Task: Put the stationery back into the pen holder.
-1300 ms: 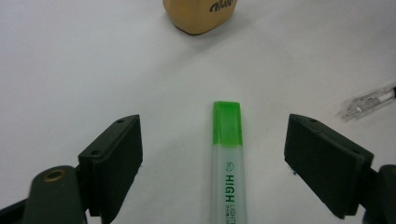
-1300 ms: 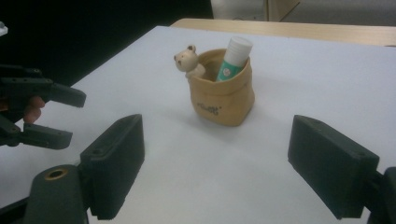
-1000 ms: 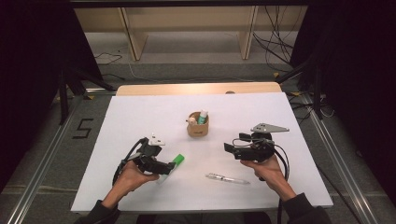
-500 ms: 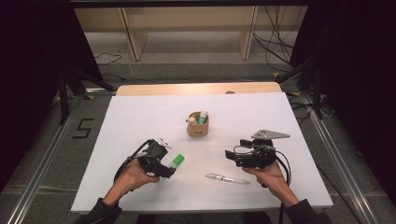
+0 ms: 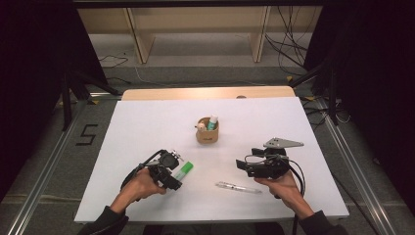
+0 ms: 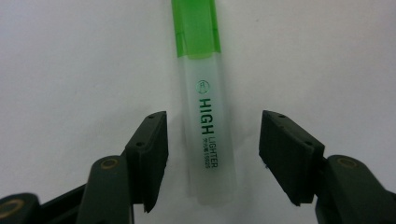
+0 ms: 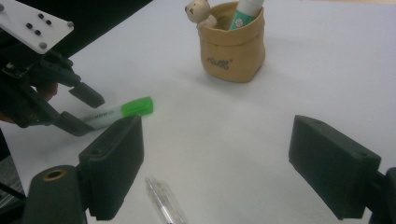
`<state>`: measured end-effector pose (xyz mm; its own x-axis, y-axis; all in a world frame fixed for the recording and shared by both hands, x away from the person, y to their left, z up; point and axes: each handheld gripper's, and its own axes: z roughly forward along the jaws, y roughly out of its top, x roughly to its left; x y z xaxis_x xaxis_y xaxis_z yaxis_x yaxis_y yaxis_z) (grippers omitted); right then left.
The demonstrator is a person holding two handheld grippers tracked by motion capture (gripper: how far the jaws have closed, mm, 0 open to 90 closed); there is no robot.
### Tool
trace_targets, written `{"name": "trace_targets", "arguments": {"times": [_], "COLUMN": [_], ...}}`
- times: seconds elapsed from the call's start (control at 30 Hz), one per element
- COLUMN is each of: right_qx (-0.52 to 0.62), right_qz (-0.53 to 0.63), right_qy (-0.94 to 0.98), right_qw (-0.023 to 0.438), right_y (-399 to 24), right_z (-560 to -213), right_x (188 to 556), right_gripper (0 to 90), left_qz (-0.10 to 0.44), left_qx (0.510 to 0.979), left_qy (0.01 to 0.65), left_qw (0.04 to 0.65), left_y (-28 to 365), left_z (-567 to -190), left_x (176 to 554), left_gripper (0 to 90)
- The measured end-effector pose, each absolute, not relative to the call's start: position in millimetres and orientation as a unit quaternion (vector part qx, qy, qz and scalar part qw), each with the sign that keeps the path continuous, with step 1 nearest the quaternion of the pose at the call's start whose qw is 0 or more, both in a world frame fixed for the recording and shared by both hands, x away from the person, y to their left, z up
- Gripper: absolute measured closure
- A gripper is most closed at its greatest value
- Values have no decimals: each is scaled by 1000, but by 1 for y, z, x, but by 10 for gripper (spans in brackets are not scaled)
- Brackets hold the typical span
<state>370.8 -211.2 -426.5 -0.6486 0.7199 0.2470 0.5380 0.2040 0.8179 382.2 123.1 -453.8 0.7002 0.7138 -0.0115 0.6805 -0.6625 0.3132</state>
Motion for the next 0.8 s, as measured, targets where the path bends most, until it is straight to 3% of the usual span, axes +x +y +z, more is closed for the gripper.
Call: {"name": "trace_targets", "arguments": {"times": [0.8], "right_qx": [402], "right_qz": [482], "right_qy": [774], "right_qw": [87], "right_y": [-210], "right_z": [-430], "right_x": [370], "right_gripper": [190], "left_qz": [42], "left_qx": [915], "left_qy": [379], "left_qw": [130], "left_y": [119], "left_z": [-462], "left_x": [388], "left_gripper": [625]}}
